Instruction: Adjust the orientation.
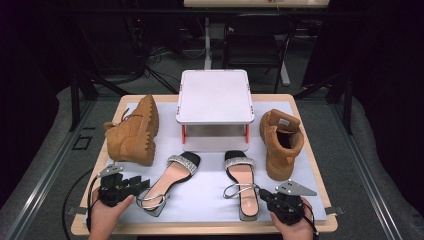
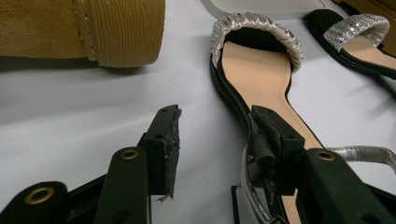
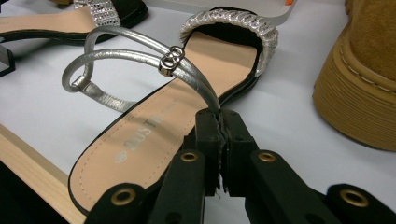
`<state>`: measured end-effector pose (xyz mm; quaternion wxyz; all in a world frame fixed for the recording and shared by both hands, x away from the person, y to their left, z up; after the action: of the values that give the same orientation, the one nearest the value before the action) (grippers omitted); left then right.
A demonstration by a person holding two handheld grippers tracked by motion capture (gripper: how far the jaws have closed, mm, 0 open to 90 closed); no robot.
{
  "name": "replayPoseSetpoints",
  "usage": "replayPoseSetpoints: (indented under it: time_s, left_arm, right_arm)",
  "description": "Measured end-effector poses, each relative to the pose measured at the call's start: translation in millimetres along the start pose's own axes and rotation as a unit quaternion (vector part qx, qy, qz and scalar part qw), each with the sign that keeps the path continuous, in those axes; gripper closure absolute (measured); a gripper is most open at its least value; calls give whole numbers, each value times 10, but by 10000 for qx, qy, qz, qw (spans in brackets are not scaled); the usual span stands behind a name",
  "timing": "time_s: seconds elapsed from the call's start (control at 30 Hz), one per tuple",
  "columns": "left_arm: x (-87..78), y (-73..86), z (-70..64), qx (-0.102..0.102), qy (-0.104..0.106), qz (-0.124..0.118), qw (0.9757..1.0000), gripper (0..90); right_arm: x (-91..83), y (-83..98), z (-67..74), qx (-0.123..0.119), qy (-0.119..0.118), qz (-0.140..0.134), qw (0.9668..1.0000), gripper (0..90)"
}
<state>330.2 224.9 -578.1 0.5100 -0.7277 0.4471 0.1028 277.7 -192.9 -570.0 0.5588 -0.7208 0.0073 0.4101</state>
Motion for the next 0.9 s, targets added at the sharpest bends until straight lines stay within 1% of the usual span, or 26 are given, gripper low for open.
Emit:
replayPoseSetpoints:
  time_s: [0.1, 0.2, 0.27, 0.3, 0.4, 0.47, 0.5, 0.57, 0.63, 0.73, 0.77, 0.8, 0.83, 0.9]
  left_arm:
    - [0, -2, 0, -1, -7, -11, 10000, 535]
    - [-1, -1, 2, -1, -13, -8, 10000, 536]
    - [-2, -4, 3, 0, -19, -27, 10000, 536]
    - [-5, -5, 3, -4, -24, -23, 10000, 536]
    - [-24, -16, 2, -86, 13, -85, 9999, 536]
    - [-31, -23, 0, -98, 25, -154, 9998, 536]
    - [-33, -24, 1, -68, 17, -147, 9999, 535]
    - [-36, -25, 14, -43, -2, -131, 9999, 533]
    - [-42, -24, 22, -95, 13, -143, 9999, 533]
    - [-37, -30, 17, -44, 1, -154, 9999, 531]
    - [-37, -31, 15, -23, -14, -140, 9999, 529]
    - [-38, -34, 10, -24, -8, -147, 9999, 528]
    - [-41, -35, 3, -25, 14, -146, 9999, 524]
    - [-51, -34, -12, -22, 17, -149, 9999, 516]
  right_arm:
    - [-2, 0, -41, 7, 88, 1, 10000, 876]
    - [-3, 3, -107, 107, 167, -40, 9998, 876]
    - [-9, 10, -157, 126, 187, -25, 9997, 877]
    - [-4, 10, -191, 147, 240, -43, 9996, 877]
    - [8, 9, -282, 190, 315, -72, 9993, 878]
    - [19, 14, -330, 246, 355, -87, 9990, 878]
    - [31, 11, -344, 284, 320, -119, 9990, 878]
    - [40, 7, -361, 240, 333, -108, 9991, 878]
    - [41, 8, -382, 182, 404, -105, 9990, 877]
    - [38, 26, -408, 269, 326, -134, 9990, 868]
    - [34, 29, -413, 284, 290, -139, 9991, 836]
    - [26, 28, -414, 318, 206, -147, 9992, 791]
    - [9, 27, -414, 366, 136, -156, 9991, 770]
    - [-47, 34, -417, 402, 149, -168, 9989, 705]
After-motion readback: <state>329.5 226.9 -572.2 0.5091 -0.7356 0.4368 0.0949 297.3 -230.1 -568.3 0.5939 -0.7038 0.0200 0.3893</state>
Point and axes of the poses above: each handheld gripper's, and its own axes: x roughly forward along the jaws, y roughly out of its underside, z roughly to its left, the point moved 7 cm from there along x, roughly forward along the jaws, and after that the axes turned 12 degrees about -x, right-handed, at the moved point
